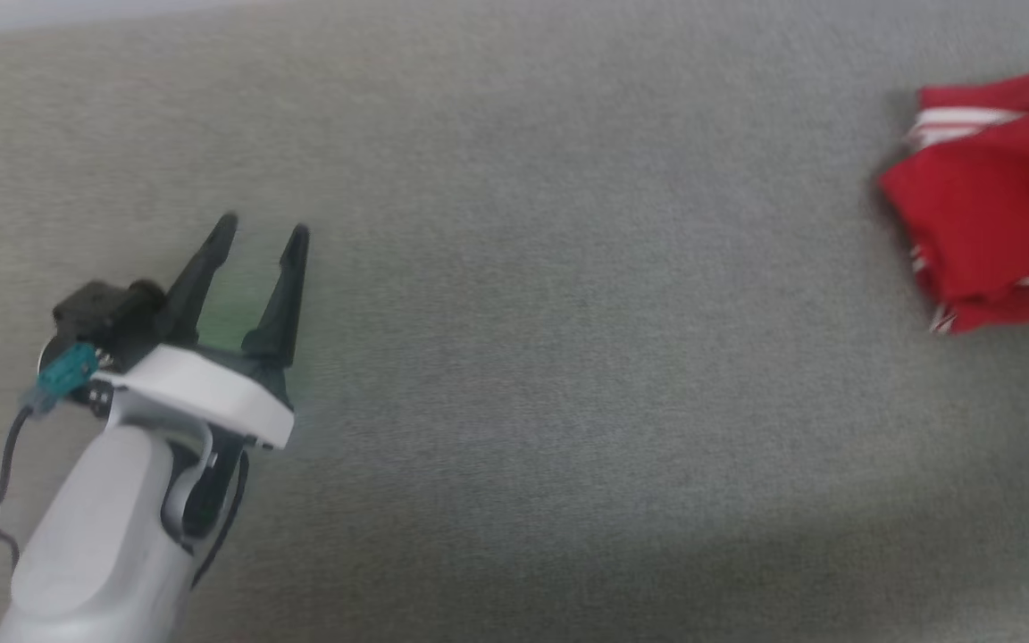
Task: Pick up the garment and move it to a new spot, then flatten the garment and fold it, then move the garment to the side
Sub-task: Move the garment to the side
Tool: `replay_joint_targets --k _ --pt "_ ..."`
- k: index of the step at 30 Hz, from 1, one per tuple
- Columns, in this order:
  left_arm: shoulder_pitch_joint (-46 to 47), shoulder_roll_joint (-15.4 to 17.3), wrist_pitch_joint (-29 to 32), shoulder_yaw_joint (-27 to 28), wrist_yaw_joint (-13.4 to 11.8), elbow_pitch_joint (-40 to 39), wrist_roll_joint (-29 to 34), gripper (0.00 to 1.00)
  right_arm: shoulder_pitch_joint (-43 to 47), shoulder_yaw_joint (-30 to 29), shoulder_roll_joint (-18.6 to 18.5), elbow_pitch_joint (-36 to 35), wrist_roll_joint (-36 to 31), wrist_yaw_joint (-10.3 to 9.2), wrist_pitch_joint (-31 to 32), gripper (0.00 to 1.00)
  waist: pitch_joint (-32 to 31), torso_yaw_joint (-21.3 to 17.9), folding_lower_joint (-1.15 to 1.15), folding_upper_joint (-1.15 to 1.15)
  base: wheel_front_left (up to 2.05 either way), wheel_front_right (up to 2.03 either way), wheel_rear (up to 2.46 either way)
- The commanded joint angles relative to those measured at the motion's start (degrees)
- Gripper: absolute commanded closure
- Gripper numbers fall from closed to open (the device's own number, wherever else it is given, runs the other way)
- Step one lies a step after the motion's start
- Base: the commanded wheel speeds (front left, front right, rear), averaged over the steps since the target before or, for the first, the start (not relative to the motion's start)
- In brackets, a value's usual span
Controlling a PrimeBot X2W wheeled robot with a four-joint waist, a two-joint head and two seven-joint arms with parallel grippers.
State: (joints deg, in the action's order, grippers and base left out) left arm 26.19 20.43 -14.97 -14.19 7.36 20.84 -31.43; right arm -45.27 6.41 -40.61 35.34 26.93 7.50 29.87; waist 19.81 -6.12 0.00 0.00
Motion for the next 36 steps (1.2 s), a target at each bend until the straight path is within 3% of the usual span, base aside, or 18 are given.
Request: replay_joint_targets --k 1,8,21,23,25,26,36 --pt "2.1 0.4 -0.2 -1.1 0.2 0.0 -0.2 0.0 -2.1 0.0 -0.5 2.0 -1.5 -0.02 -2.1 1.0 2.2 -1.8 0.0 0.0 0.0 0.0 0.0" --pt "7.2 1.4 -0.2 -5.4 0.2 0.5 -0.5 0.0 -7.6 -0.9 -1.1 9.1 -8.1 -0.02 -9.2 1.0 6.0 -3.9 0.0 0.0 0.0 0.0 0.0" --pt "13.4 2.1 -0.2 -10.5 0.2 1.3 -1.4 0.0 -14.0 -5.6 3.6 21.6 -14.8 -0.02 -16.5 0.98 11.5 -3.4 0.0 0.0 0.0 0.0 0.0" --pt "13.9 2.3 -0.2 -10.9 0.1 1.5 -1.6 0.0 -14.5 -6.4 4.1 23.6 -16.0 -0.02 -17.2 0.78 12.1 -3.1 0.0 0.0 0.0 0.0 0.0" --pt "14.2 2.7 -0.2 -11.1 0.1 1.7 -2.0 0.0 -15.5 -7.6 4.3 25.3 -17.3 -0.02 -18.0 0.47 12.4 -2.7 0.0 0.0 0.0 0.0 0.0" --pt "14.3 2.8 -0.2 -11.2 0.1 1.8 -2.2 0.0 -15.9 -8.0 4.5 26.1 -17.9 -0.02 -18.3 0.0 12.5 -2.6 0.0 0.0 0.0 0.0 0.0" --pt "12.5 4.0 -0.2 -9.6 0.0 1.0 -2.5 0.0 -18.9 -11.8 6.5 30.6 -22.2 -0.02 -21.1 0.0 11.4 -2.9 0.0 0.0 0.0 0.0 0.0"
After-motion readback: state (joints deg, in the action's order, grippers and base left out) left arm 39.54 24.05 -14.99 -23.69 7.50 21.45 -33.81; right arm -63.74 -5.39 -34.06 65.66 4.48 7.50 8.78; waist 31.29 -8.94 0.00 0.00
